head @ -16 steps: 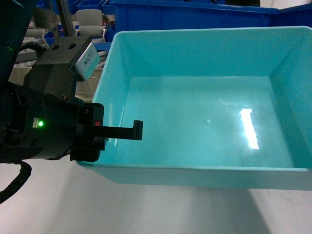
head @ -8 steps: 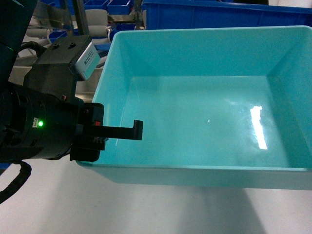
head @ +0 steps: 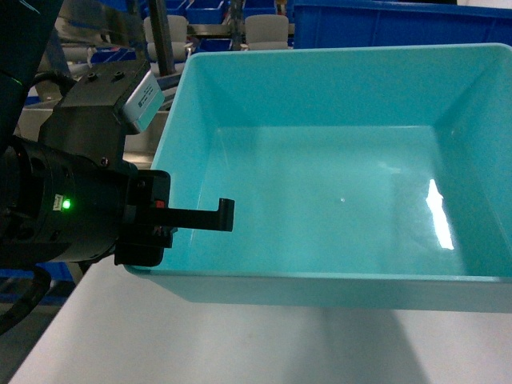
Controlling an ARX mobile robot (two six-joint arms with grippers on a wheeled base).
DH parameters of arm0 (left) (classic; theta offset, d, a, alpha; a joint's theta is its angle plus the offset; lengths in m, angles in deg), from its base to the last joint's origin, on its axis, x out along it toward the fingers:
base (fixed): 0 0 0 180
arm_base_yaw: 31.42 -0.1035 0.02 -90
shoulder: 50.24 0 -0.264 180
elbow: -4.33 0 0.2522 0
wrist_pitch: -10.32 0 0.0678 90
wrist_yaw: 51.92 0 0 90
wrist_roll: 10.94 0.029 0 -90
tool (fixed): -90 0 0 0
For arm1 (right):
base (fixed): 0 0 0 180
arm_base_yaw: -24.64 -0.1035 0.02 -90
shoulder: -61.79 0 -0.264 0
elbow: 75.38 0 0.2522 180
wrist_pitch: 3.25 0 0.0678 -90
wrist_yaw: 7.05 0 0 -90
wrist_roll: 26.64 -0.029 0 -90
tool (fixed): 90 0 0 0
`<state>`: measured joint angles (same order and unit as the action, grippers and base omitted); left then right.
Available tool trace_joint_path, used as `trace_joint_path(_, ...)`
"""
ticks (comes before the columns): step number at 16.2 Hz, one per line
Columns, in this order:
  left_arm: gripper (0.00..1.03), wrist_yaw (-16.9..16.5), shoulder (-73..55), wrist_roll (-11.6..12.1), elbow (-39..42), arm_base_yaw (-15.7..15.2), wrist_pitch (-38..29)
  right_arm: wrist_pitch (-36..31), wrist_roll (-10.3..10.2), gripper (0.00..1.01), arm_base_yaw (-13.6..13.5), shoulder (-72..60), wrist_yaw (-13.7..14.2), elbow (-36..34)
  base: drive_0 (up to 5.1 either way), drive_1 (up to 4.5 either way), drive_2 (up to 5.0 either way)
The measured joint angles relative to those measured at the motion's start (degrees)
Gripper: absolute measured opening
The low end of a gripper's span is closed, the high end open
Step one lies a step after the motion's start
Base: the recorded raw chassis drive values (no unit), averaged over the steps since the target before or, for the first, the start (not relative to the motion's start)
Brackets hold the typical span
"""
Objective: Organize blue bins on left shelf correctly
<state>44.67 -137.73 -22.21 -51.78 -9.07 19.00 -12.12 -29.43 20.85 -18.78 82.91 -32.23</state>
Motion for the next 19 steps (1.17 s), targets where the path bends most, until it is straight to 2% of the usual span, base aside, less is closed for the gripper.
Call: trace_joint_path(19,0.02,0.02,0.00,0.00,0.00,0.00,0.13,0.11,-0.02,0.07,-0.02,0.04,0.00,0.00,-4.8,2.60,2.6)
